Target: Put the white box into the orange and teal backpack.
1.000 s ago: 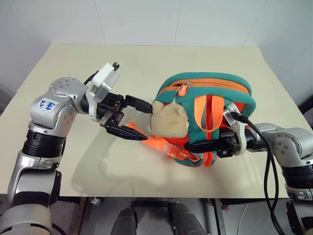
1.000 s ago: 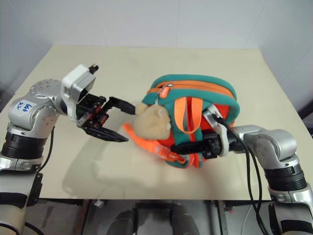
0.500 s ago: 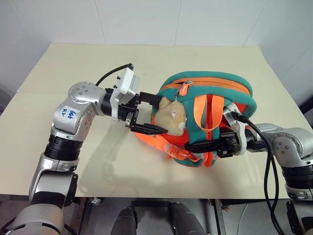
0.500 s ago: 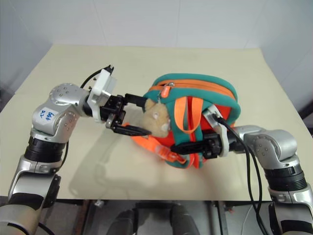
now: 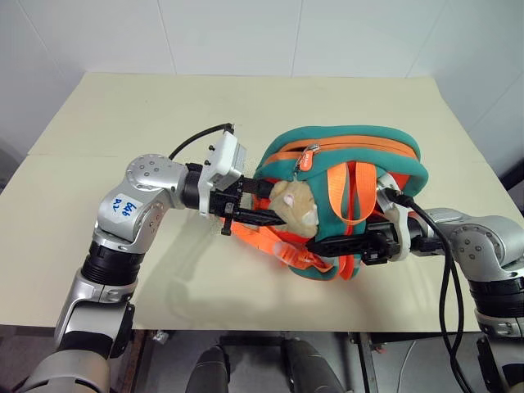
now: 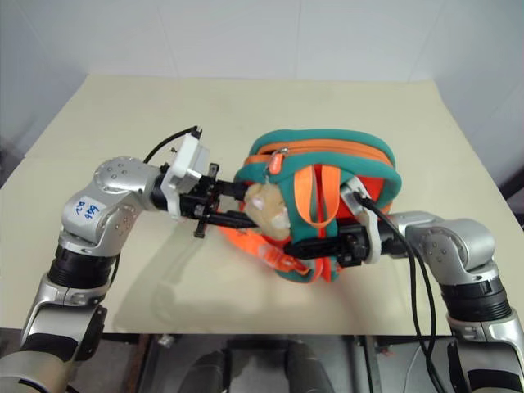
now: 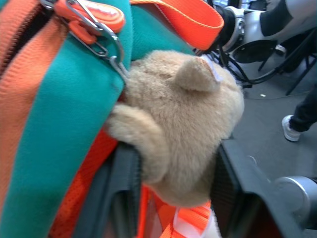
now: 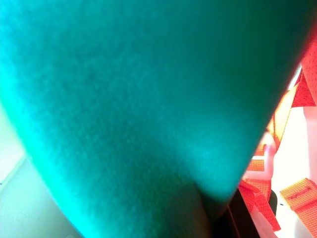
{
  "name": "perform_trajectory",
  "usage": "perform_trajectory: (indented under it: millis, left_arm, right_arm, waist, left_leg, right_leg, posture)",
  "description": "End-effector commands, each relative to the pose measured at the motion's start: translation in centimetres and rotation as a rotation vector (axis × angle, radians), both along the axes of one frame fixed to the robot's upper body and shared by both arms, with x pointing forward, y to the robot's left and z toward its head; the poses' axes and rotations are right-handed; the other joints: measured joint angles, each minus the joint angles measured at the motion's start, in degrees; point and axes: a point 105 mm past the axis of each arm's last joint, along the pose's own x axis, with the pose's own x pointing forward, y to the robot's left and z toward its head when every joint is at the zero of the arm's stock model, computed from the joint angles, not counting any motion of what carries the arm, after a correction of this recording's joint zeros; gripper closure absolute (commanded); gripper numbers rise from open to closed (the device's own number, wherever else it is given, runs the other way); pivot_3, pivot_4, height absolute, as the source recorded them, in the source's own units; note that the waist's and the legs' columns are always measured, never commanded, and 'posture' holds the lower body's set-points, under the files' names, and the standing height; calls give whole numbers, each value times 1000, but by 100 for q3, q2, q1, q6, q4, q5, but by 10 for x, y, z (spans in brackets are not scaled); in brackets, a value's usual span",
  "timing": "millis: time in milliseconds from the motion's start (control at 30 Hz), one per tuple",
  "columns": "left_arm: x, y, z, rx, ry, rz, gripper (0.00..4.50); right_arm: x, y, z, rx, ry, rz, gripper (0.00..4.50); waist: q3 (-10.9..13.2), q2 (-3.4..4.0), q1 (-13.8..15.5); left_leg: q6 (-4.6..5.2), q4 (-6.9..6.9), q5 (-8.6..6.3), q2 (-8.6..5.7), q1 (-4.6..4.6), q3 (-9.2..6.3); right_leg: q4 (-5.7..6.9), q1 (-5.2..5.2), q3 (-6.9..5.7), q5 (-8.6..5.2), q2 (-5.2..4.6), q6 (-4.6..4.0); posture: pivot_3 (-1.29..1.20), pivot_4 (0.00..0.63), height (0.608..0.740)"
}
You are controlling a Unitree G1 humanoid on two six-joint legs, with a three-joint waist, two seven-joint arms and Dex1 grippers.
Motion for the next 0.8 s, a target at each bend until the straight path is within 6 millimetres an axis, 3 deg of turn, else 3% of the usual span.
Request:
perform_trajectory:
  millis: [33,200,367,500,633,800]
  left_arm:
    - [-11,3,6,4,-20,-47,3417]
    - [-15,23,21,-8,9,-93,3417]
    - [6,68,54,34,4,44,3417]
    - [21,97,61,97,21,136,3417]
    - [41,122,42,196,86,234,3417]
    - [63,128,-19,278,257,294,3417]
  right_arm:
    - [-5,3,7,19,-36,23,4500]
    - [-4,5,7,22,-37,23,4500]
    - [-3,4,7,22,-35,22,4500]
    - [-4,5,7,27,-32,24,4500]
    - [-4,6,8,31,-30,23,4500]
    - [-4,9,8,40,-29,21,4500]
  waist:
    - [0,0,-1]
    - [0,0,-16]
    - [1,-1,-35]
    - [1,0,-35]
    - [1,1,-45]
    - [1,1,-34]
  left_leg:
    - [0,-1,0,0,0,0]
    - [0,-3,0,1,0,0]
    - [0,-4,0,1,0,0]
    - [0,-12,0,0,0,5]
    - [1,-21,-1,2,-1,4]
    - [1,-19,-1,2,-4,4]
  right_leg:
    - [0,0,0,0,0,0]
    - [0,-1,0,0,2,0]
    - [0,-4,-1,0,4,-2]
    - [-14,-2,0,0,3,-1]
    - [-14,-8,-2,-3,3,-5]
    - [-13,-9,-2,-3,1,-6]
  posture:
    - [0,150,740]
    - [0,150,740]
    - [0,150,740]
    - [0,150,740]
    - [0,150,740]
    - [0,150,740]
